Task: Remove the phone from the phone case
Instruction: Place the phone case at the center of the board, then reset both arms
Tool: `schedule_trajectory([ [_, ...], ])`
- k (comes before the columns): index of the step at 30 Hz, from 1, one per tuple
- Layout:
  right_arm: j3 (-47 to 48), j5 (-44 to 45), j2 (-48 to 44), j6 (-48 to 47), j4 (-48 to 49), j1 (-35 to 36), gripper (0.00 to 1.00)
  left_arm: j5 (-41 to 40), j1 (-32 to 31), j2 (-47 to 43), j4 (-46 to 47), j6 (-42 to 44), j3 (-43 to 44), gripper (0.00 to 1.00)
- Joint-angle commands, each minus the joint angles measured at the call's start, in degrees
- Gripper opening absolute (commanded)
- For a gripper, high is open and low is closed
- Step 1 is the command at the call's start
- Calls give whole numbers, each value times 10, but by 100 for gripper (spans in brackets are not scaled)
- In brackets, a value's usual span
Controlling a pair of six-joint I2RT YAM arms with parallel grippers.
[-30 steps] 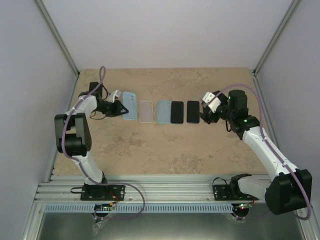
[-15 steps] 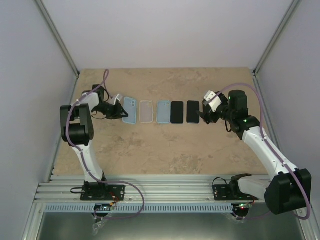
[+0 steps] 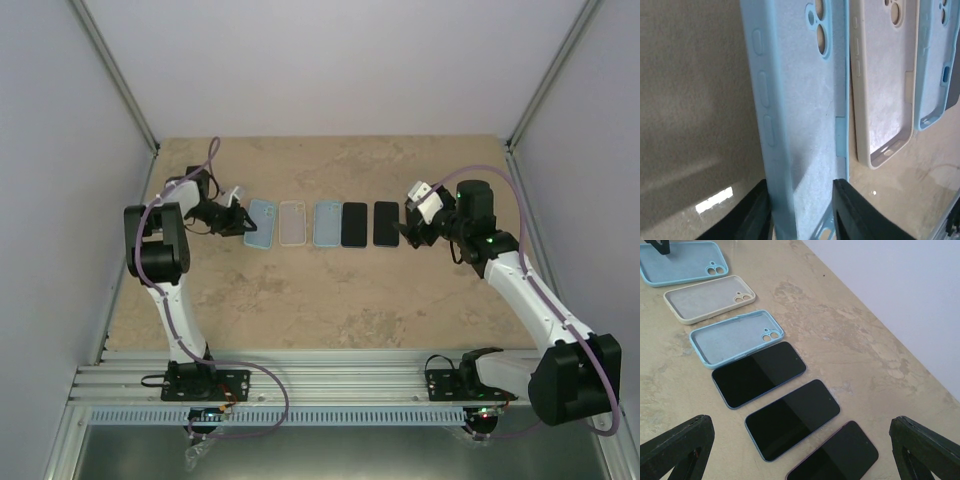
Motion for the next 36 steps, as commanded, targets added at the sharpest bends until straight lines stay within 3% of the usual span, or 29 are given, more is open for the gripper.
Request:
schedule_trajectory([
  [1, -4, -9, 6, 10, 15, -6, 98, -25, 3, 1, -11, 5, 17, 38],
  [6, 4, -13, 8, 16, 13, -7, 98, -49, 3, -21, -8, 0, 23, 52],
  [14, 33, -41, 11, 51, 8, -33, 98, -125, 3, -81, -40, 17, 104, 98],
  [27, 161, -135, 57, 126, -47, -184, 98, -143, 3, -154, -88, 4, 295, 100],
  [32, 171, -199, 79, 175, -44, -267, 98, -165, 6, -211, -43, -23, 255, 99],
  [36, 143, -225, 84, 187, -39, -322, 98, -172, 17, -258, 3, -43, 172, 99],
])
